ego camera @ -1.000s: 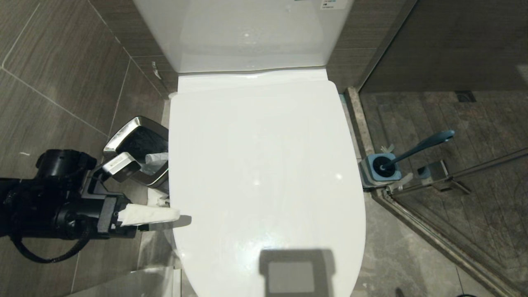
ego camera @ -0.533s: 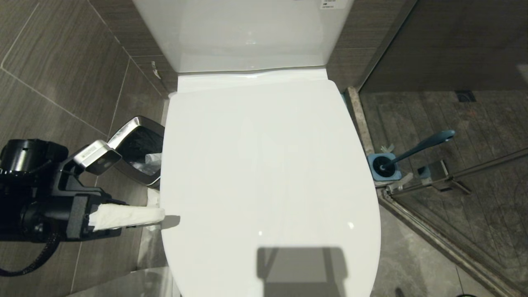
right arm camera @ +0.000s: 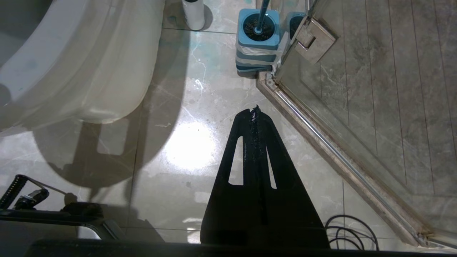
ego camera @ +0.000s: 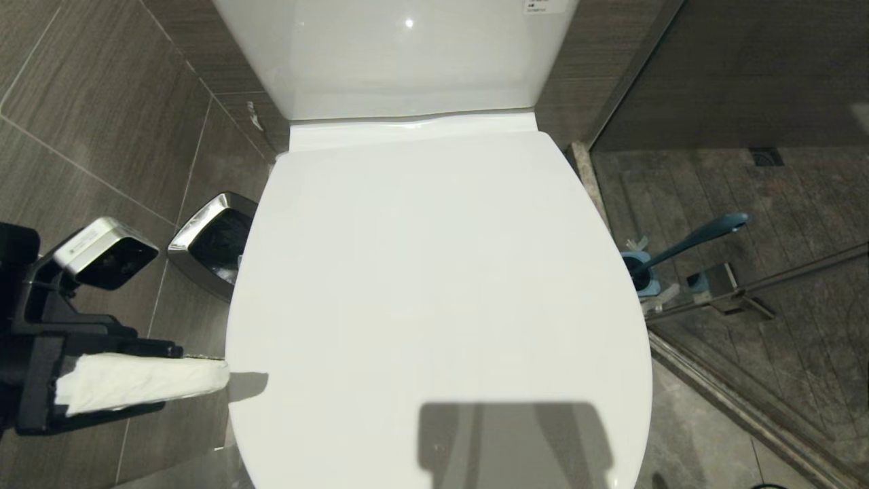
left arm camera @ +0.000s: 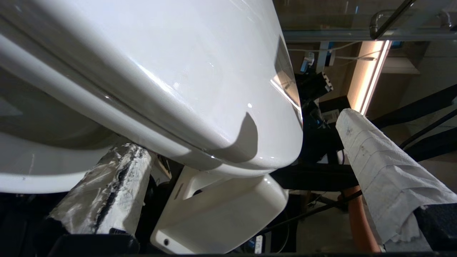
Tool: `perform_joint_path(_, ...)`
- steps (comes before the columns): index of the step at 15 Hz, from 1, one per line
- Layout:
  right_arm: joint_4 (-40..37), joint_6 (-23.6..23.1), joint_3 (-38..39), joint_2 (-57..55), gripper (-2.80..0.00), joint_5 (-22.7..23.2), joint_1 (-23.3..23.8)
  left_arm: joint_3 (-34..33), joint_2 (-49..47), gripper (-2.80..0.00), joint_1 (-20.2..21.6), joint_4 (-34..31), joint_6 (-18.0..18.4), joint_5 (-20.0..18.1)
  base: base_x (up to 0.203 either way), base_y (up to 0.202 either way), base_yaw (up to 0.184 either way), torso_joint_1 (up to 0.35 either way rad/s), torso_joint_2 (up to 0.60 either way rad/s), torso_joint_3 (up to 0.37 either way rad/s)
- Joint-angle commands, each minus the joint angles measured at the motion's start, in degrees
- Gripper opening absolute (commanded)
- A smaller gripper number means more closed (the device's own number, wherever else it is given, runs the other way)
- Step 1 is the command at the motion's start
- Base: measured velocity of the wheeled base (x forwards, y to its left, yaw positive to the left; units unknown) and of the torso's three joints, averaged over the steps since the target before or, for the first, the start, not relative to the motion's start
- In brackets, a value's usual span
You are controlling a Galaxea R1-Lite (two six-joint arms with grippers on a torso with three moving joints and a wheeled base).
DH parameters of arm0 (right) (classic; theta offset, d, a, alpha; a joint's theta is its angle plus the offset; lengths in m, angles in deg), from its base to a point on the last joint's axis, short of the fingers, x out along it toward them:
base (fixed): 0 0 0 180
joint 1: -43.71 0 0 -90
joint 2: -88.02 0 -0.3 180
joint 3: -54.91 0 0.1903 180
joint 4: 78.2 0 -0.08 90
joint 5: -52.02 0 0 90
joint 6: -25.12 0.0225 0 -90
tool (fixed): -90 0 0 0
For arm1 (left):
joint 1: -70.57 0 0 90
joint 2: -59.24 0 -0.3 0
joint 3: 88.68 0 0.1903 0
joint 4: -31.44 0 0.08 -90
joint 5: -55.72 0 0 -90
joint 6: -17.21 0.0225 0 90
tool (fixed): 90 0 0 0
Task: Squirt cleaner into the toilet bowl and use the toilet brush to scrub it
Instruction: Use the left hand to lift the toilet lid slightly
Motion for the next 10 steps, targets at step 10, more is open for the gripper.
perform_joint_path(10,0.0,0.0,0.0,0.0,-2.80,0.0,0.0,0.2,7.5,0.00,-0.2,0.1,-4.0,-1.0,0.000,0.000,0.000,0.000,0.00,0.000)
